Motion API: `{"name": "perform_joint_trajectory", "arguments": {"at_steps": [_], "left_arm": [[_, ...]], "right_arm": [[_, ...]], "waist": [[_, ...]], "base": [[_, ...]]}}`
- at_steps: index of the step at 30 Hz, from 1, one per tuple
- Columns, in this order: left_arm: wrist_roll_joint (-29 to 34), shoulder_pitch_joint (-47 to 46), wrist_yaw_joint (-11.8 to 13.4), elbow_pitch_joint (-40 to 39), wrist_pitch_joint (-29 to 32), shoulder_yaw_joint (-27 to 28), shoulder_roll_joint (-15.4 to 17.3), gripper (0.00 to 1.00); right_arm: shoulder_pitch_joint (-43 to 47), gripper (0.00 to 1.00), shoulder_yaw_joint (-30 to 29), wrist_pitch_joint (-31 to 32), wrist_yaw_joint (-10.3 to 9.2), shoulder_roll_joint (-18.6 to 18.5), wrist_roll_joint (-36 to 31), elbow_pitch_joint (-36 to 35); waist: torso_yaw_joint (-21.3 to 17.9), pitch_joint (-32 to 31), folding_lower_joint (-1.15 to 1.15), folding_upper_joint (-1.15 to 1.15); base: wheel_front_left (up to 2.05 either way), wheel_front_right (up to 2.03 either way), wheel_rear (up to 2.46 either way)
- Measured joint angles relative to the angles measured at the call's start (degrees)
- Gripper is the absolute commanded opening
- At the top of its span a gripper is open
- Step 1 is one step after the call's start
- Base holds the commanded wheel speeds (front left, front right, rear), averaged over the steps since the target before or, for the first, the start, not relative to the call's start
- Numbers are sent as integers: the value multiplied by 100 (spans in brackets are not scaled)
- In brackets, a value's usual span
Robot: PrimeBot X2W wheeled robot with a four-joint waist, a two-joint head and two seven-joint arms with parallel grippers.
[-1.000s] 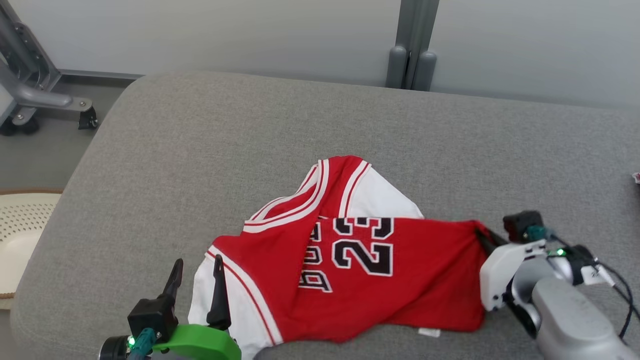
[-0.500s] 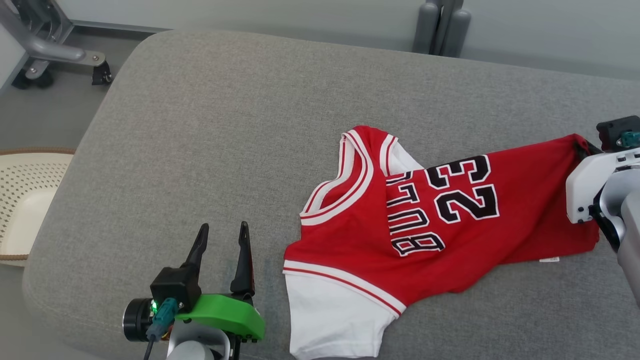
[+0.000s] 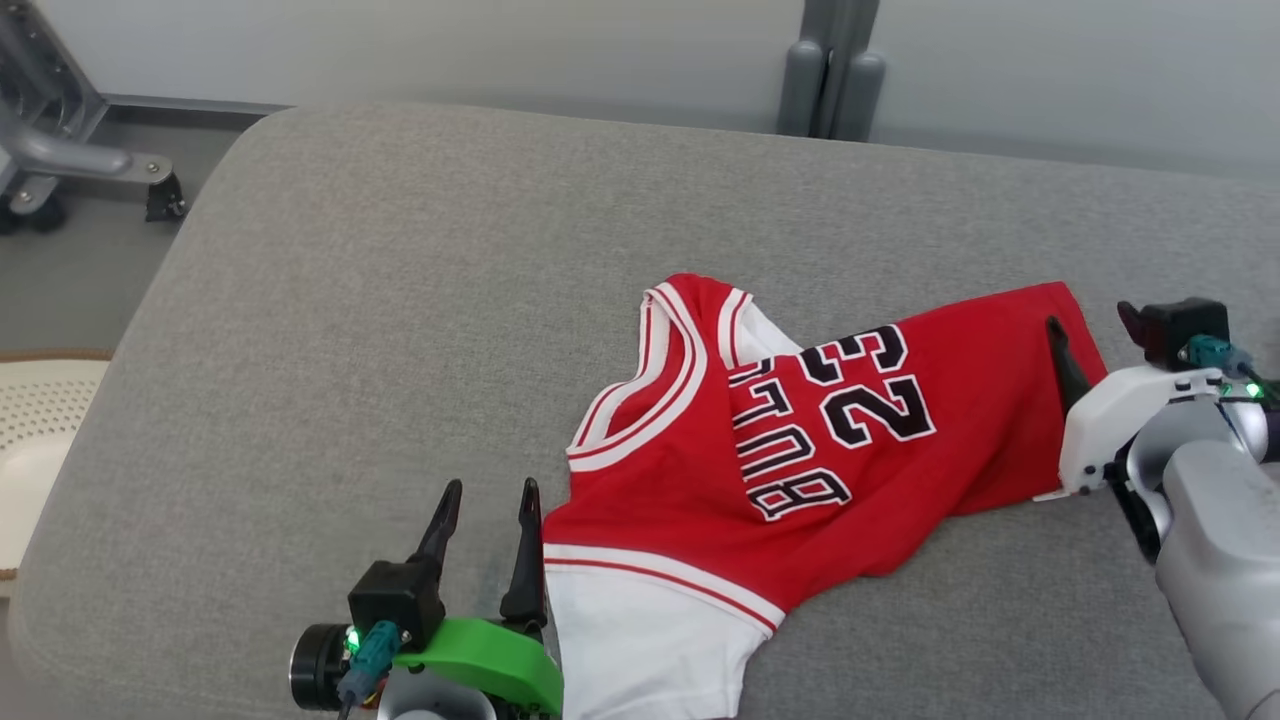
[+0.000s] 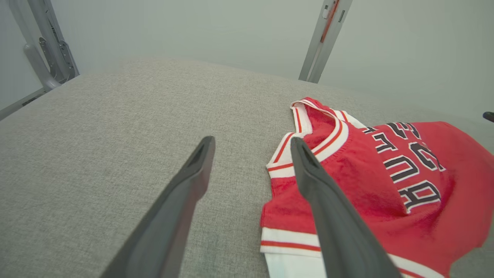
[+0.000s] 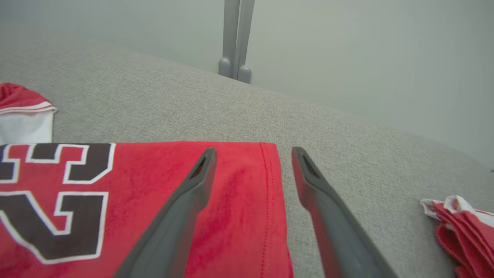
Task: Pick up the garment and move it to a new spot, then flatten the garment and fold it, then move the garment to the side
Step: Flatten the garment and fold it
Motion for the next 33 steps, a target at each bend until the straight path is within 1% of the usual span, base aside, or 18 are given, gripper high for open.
{"name": "perform_joint_trajectory", "arguments": {"at_steps": [2, 8, 12, 15, 19, 24, 29, 33], "left_arm": [[24, 49, -24, 25, 0, -19, -18, 100], [77, 153, -44, 42, -2, -49, -42, 100], [88, 154, -49, 43, -8, -38, -31, 100], [91, 153, -66, 49, -8, -35, -24, 100], [92, 142, -69, 65, -8, -18, -15, 100], [110, 125, -69, 64, -8, 13, -13, 100], [111, 125, -67, 66, -8, 54, 2, 100], [126, 126, -67, 58, -8, 79, 1, 100]], "right_arm": [[279, 100, -109, -27, 0, 100, 86, -241], [1549, 100, -377, -47, 0, 528, 109, -1229], [2091, 100, -487, -47, 0, 838, -94, -1448], [2158, 100, -581, -47, 0, 989, -276, -1489], [2081, 100, -833, 43, 0, 1040, -498, -1374], [1824, 100, -1306, 40, -1, 1017, -805, -1180], [1708, 100, -1695, 132, 0, 1106, -1053, -867], [1586, 100, -1960, 185, -3, 1255, -1156, -666]], "waist": [[-117, -54, 0, 0], [-475, -178, 0, 0], [-623, -201, 0, 0], [-657, -167, 0, 0], [-593, -117, 0, 0], [-423, -73, 0, 0], [-264, -37, 0, 0], [-175, -22, 0, 0]], "base": [[0, 0, 0], [0, 0, 0], [0, 0, 0], [0, 0, 0], [0, 0, 0], [0, 0, 0], [0, 0, 0], [0, 0, 0]]}}
